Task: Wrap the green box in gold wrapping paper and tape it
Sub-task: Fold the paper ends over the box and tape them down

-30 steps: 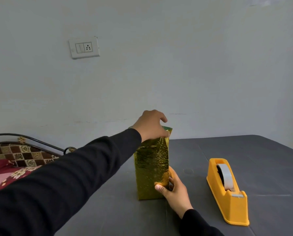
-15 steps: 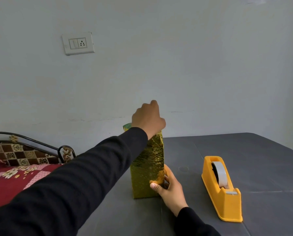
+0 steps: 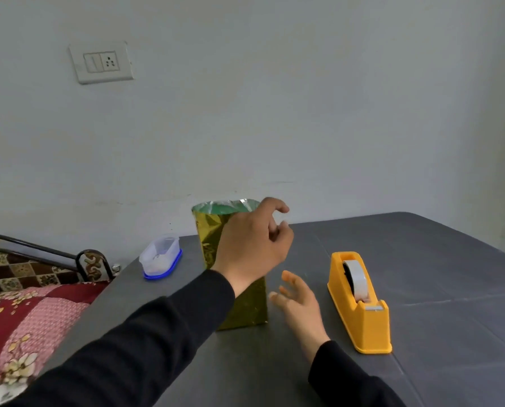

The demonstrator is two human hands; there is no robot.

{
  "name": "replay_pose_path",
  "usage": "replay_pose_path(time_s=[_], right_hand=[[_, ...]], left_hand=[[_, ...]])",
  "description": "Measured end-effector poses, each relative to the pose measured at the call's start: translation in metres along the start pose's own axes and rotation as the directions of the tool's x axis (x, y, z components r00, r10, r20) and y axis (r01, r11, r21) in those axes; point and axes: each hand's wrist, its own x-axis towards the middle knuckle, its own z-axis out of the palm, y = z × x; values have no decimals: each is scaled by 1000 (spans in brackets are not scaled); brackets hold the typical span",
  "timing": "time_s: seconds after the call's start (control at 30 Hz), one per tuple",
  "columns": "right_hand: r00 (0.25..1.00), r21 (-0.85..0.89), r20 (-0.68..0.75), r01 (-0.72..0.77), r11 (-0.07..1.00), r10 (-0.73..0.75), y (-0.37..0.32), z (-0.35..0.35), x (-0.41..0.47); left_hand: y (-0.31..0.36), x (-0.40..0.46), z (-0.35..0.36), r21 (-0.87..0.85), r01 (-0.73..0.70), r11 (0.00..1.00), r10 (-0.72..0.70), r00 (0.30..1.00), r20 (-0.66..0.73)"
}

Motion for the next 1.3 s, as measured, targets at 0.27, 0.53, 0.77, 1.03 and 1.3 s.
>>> replay_pose_path(time_s=[0.27,0.53,0.77,1.03,1.3], right_hand=[[846,-337,-424,185,923,-324,-65,-81,-44],[908,-665,-419,-313,678,8,-80,-140,-40],[854,-290,-271,-513,808,445,-90,-141,-31],[845,2,-280,-474,881,455,-91,-144,-24],[894,159,-305,-293,943,329,-59,-139,-62]], left_hand=[[6,-70,101,-174,157,972,-121,972,201],[15,-108,172,-197,334,922,-156,784,600],[13,-113,174,-208,298,932,-122,796,593],[13,-112,175,-213,329,920,-149,796,587],[14,-111,175,-236,327,915,-138,804,579]])
